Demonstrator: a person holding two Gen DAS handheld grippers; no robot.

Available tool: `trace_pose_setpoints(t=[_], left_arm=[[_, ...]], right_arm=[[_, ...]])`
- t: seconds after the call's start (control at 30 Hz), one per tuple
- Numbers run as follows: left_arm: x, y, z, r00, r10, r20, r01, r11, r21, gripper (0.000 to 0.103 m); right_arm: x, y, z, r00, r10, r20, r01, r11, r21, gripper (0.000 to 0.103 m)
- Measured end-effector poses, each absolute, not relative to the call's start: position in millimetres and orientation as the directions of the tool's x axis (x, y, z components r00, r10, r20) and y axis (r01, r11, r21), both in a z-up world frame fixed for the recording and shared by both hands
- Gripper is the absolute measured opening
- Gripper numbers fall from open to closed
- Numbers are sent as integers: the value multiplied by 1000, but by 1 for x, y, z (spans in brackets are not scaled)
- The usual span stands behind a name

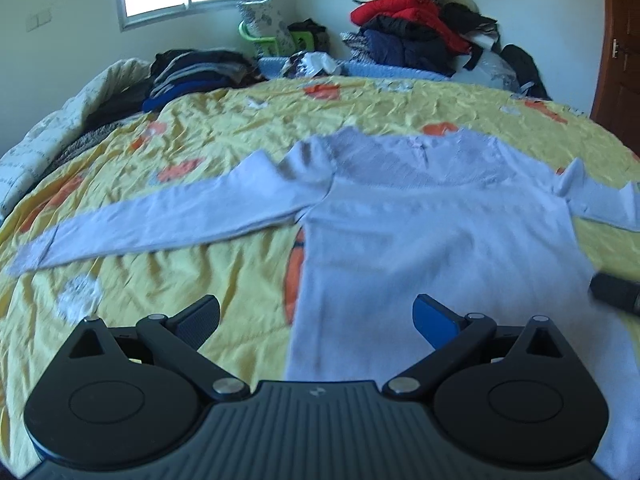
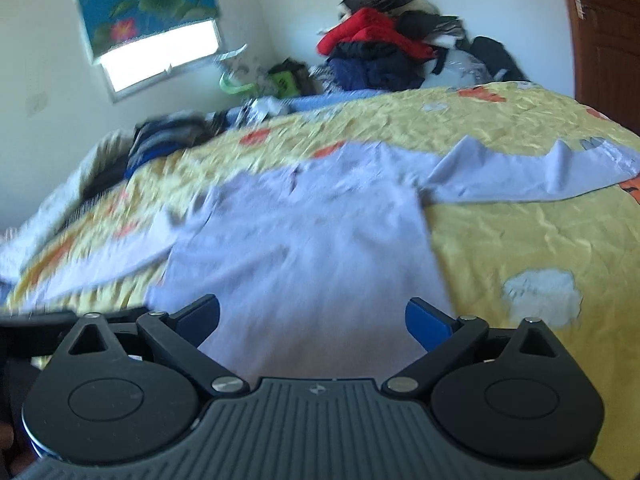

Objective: Fold small clothes
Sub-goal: 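Roll the right gripper and grasp the cuff of a sleeve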

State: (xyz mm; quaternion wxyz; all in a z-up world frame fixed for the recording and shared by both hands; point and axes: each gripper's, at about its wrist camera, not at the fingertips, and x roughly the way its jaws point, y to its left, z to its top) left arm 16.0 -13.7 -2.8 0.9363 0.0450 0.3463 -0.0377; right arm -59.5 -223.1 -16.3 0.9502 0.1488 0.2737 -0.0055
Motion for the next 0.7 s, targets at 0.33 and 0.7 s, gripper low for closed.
trace_pose_setpoints(t=[0.33,0.7], left_arm=[[53,-55,-18,727,-89,-681,182,981,67,103],[73,-77,-37,692,-84,-717,205,975,83,103]], right_arm=[[-25,-384,-37,857,-148,-494,380,828,412,100],[-19,-535,-79,793,-380,-476,602,606,519,85]])
